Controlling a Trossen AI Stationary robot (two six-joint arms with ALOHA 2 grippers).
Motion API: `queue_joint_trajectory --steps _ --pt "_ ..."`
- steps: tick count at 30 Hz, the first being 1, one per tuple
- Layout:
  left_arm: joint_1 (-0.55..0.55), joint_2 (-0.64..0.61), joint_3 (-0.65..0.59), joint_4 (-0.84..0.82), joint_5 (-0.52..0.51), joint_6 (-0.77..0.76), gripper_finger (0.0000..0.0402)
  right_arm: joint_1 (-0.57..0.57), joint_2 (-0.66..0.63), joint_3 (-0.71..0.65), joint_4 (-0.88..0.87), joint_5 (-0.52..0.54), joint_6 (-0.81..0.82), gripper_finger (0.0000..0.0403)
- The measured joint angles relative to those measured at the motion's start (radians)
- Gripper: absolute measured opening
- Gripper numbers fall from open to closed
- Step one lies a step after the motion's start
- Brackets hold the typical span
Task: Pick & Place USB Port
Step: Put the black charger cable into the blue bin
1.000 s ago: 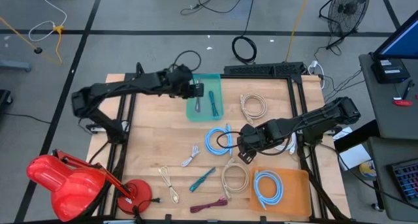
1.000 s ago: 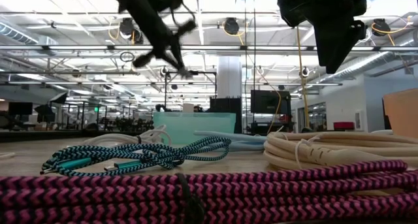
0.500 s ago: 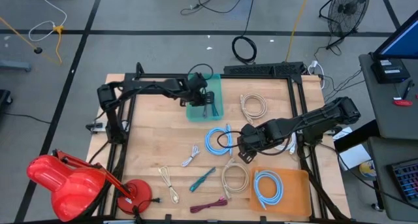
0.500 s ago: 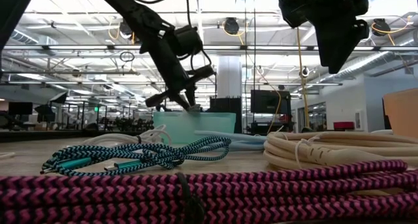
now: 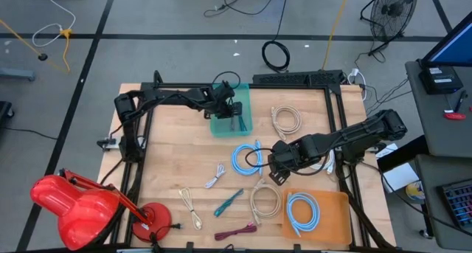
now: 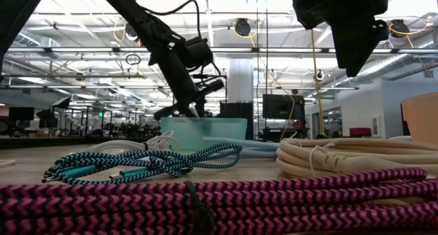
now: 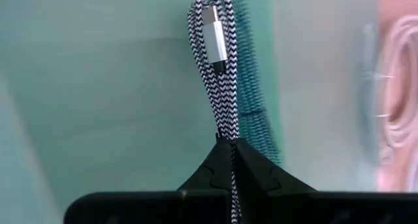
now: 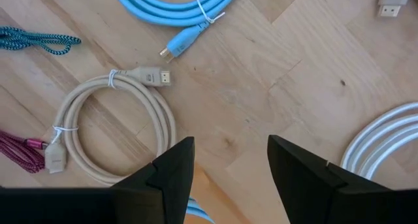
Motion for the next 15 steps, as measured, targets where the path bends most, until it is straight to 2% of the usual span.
queue_joint_trajectory --steps 8,15 --pt "-0.013 0.053 0.000 0.068 0.038 -0.015 0.0000 0.009 0.000 0.000 0.002 0.000 0.007 0.0185" --pt "-0.026 0.089 0.001 0.210 0.086 -0.034 0.0000 0.013 0.000 0.000 0.004 0.004 0.011 0.0185"
